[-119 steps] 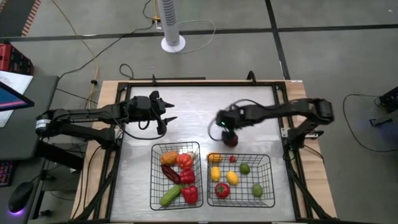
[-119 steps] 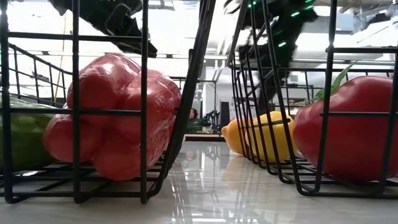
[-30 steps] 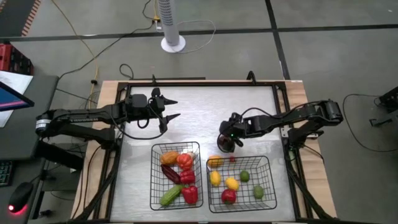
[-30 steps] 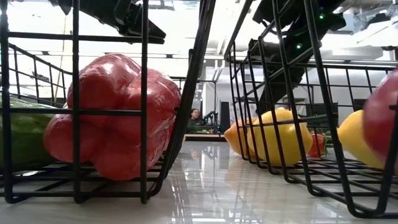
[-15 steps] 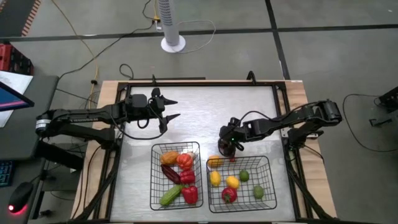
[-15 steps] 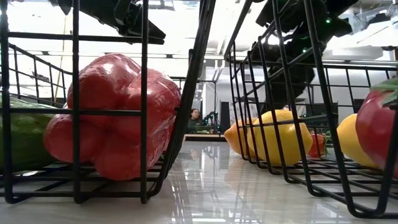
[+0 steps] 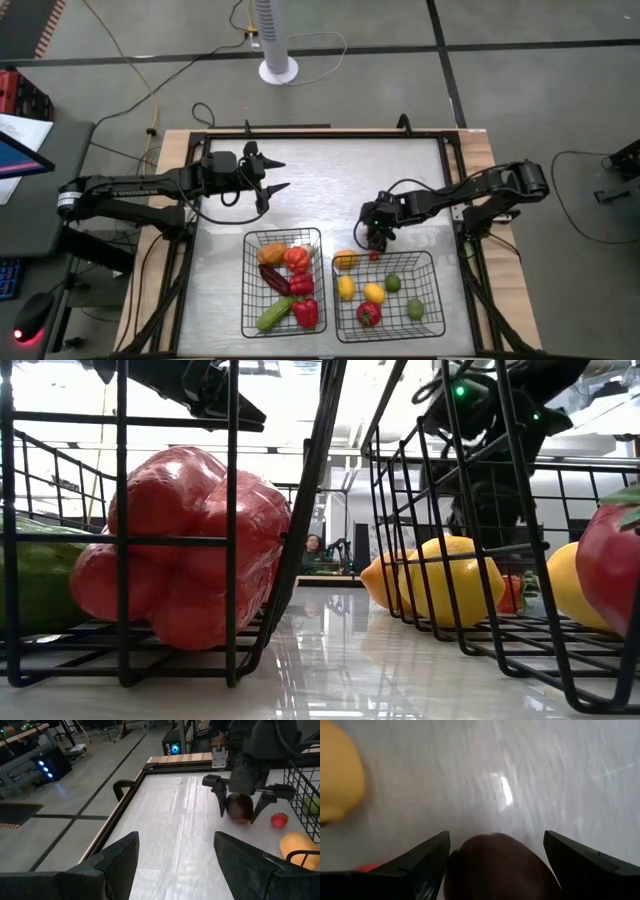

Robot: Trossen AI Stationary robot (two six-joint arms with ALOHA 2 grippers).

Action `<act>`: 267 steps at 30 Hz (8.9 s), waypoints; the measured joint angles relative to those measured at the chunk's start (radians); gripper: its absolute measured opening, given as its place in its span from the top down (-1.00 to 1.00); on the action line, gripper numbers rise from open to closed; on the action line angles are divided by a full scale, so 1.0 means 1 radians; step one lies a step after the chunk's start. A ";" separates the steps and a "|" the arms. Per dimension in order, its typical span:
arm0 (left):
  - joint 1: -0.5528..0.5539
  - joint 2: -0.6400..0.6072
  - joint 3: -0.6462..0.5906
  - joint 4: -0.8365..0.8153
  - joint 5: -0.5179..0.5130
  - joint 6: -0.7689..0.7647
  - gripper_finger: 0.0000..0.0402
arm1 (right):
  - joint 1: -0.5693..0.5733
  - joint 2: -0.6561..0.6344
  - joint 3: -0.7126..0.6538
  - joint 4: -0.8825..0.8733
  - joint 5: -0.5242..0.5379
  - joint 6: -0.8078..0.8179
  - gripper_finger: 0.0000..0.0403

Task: Sort produce into baskets
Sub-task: Put the red apple into the right black wire basket, then put the orange tomato into the right black wire basket, then put the yellow lemon into the right black wire basket

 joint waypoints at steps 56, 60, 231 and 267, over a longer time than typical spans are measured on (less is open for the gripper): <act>0.000 0.000 -0.001 -0.045 0.001 0.000 -0.23 | -0.085 0.000 0.155 -0.536 -0.072 0.068 -0.93; 0.000 0.000 -0.001 -0.045 0.001 0.000 -0.23 | -0.111 0.000 0.154 -0.530 -0.075 0.068 -0.91; 0.002 -0.260 -0.001 -0.233 -0.036 0.033 -0.23 | -0.212 0.599 0.896 -1.178 -0.573 0.218 0.26; 0.002 -0.306 -0.001 -0.239 -0.046 -0.016 -0.23 | 0.180 0.367 1.010 -1.133 -0.687 0.591 -0.26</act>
